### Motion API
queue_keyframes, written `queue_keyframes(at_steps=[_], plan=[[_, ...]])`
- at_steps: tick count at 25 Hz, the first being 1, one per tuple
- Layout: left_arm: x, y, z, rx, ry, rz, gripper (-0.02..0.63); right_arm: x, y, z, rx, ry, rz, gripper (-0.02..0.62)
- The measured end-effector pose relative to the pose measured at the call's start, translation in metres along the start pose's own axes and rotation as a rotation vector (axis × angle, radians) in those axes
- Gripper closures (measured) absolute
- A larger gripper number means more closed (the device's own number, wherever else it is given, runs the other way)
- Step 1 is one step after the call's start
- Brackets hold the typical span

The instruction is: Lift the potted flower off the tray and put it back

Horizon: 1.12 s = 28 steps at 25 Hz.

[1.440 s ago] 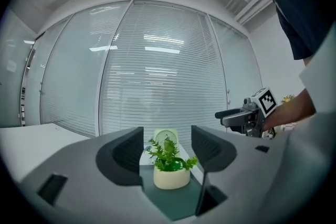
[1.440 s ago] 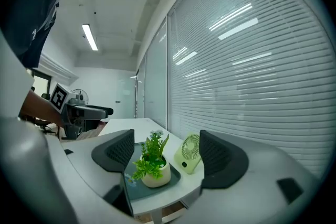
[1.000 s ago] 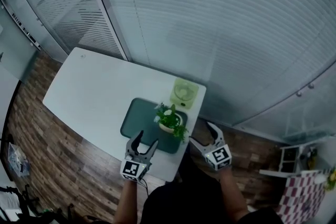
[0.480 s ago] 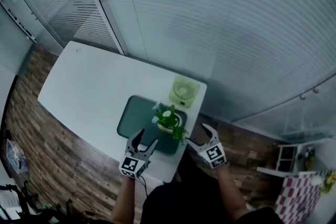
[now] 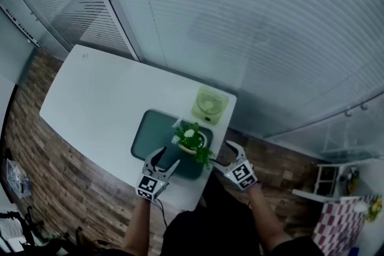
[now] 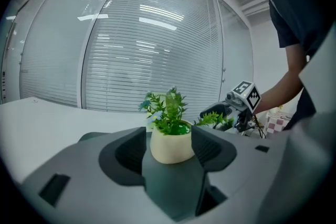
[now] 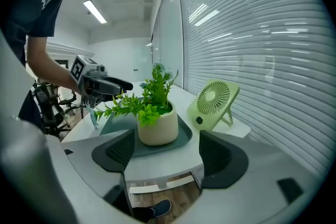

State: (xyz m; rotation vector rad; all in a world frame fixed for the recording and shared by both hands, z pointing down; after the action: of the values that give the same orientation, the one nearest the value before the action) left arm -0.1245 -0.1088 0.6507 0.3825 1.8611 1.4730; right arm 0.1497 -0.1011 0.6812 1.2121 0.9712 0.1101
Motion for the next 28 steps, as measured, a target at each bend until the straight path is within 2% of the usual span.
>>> queue_keyframes(at_steps=[7, 11, 21, 28], plan=[[-0.015, 0.013, -0.004, 0.002, 0.059, -0.061, 0.341, -0.019, 0.000, -0.008, 0.057, -0.098, -0.034, 0.238], [-0.022, 0.020, -0.008, -0.014, 0.081, -0.096, 0.341, -0.032, 0.001, -0.005, 0.051, -0.106, 0.013, 0.238], [-0.043, 0.024, -0.013, -0.018, 0.159, -0.144, 0.341, -0.057, 0.001, -0.010, 0.087, -0.179, 0.004, 0.231], [-0.053, 0.029, -0.013, -0.036, 0.193, -0.166, 0.341, -0.070, 0.000, -0.011, 0.090, -0.195, -0.023, 0.222]])
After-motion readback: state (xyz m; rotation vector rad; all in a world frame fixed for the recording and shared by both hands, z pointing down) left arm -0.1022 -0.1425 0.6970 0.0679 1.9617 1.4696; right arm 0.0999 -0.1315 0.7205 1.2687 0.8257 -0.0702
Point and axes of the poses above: the fingertips, and each gripper's own axes: x backward along the fingers, z to its right, y out of its underside, the point moved 8 cm from there along x, backward along the fingers, and after that the axes turned 1 degree about x, right-handed, at the moved point
